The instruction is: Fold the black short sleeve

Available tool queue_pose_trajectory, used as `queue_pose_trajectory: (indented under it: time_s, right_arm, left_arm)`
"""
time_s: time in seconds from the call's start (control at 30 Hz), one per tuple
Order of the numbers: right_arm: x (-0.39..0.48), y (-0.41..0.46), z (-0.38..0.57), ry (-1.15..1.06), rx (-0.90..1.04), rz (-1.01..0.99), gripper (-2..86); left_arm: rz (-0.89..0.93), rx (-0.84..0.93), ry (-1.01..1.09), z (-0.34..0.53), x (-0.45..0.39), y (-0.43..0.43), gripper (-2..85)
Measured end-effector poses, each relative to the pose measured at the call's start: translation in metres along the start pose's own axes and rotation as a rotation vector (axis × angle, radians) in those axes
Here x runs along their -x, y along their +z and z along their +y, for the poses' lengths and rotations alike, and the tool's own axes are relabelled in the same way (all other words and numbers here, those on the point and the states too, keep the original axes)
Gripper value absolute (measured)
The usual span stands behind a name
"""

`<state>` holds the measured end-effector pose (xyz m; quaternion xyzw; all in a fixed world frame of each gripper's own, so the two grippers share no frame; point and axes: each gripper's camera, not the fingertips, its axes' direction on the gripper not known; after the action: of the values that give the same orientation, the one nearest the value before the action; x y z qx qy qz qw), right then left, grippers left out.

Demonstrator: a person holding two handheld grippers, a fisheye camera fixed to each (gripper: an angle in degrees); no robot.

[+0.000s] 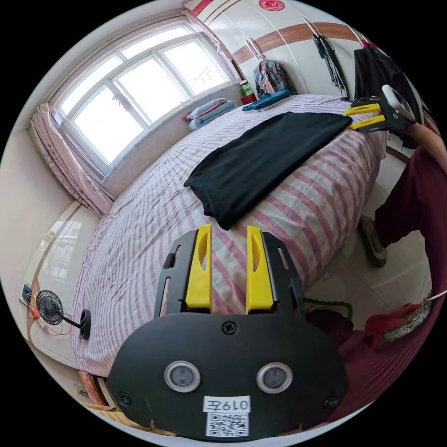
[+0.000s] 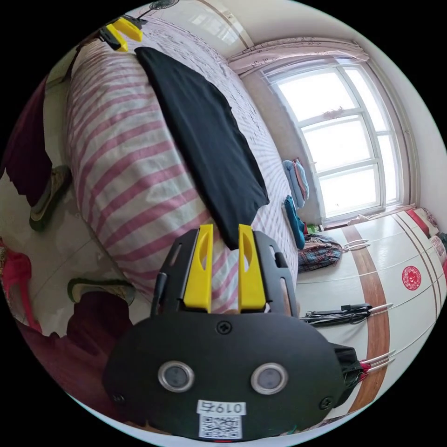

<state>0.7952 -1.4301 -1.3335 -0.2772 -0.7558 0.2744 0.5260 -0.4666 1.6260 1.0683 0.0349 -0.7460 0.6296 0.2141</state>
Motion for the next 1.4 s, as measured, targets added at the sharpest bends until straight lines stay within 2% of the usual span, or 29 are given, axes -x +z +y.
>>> queue_pose_trajectory:
  time_s: [0.27, 0.6, 0.8, 1.0, 1.1, 1.4]
  right_arm:
    - [-0.006, -0.005, -0.026, 0.016, 0.029, -0.002, 8.5]
    - [-0.005, 0.002, -0.044, -0.055, 0.059, 0.038, 4.2]
    - [-0.016, 0.004, -0.039, -0.093, 0.032, 0.074, 0.3]
    - [-0.031, 0.02, -0.026, -0.104, 0.028, 0.048, -0.2]
    - [-0.036, 0.035, -0.018, -0.107, 0.044, 0.015, 0.1]
    - [-0.045, 0.073, 0.018, -0.155, 0.06, 0.083, 4.5]
  left_arm:
    - [-0.27, 0.098, 0.24, -0.035, -0.065, 0.022, 5.8]
    - [-0.442, 0.153, 0.368, -0.059, -0.1, 0.043, 1.5]
    - [-0.44, 0.116, 0.41, -0.066, -0.092, 0.04, 1.3]
    - [-0.395, 0.176, 0.408, -0.067, -0.088, 0.066, 1.1]
    - [-0.368, 0.181, 0.401, -0.065, -0.085, 0.077, 1.0]
    - [-0.364, 0.207, 0.422, -0.06, -0.062, 0.094, 1.1]
